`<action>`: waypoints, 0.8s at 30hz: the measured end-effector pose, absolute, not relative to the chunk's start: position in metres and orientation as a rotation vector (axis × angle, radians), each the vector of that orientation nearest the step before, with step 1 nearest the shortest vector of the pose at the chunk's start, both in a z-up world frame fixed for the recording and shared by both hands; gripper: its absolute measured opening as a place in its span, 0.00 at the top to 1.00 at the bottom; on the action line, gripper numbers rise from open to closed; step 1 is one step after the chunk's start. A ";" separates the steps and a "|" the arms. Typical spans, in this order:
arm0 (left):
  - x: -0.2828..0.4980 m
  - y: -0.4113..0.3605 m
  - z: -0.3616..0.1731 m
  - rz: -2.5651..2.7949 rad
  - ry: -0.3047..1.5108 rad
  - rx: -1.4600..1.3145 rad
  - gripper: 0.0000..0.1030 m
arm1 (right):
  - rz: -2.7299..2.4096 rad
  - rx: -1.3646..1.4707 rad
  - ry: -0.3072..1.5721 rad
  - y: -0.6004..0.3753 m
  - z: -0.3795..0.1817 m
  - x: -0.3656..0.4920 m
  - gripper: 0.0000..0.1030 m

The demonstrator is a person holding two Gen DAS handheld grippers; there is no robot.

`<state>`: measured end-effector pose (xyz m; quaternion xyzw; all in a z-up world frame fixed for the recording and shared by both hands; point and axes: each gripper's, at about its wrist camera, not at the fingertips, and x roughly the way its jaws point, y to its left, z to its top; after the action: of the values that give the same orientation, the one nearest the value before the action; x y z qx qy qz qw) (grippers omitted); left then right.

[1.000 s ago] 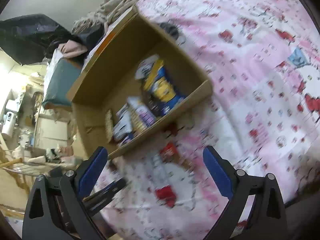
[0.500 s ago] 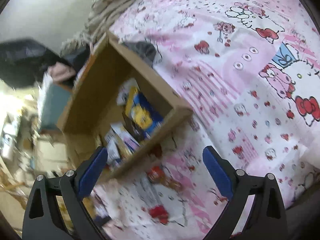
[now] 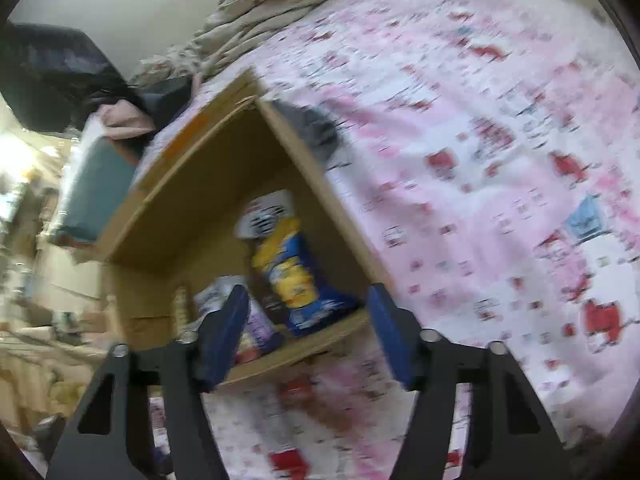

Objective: Organize snacks

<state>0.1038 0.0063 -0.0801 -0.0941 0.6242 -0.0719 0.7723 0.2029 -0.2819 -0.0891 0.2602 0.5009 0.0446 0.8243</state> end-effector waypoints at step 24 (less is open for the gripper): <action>0.102 0.009 -0.085 -0.116 1.340 -0.200 0.82 | 0.024 0.478 1.161 -0.289 -0.103 0.188 0.52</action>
<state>0.1022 0.0093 -0.0846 -0.0927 0.6197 -0.0536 0.7775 0.1879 -0.2887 -0.1025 0.2235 0.5430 0.0111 0.8094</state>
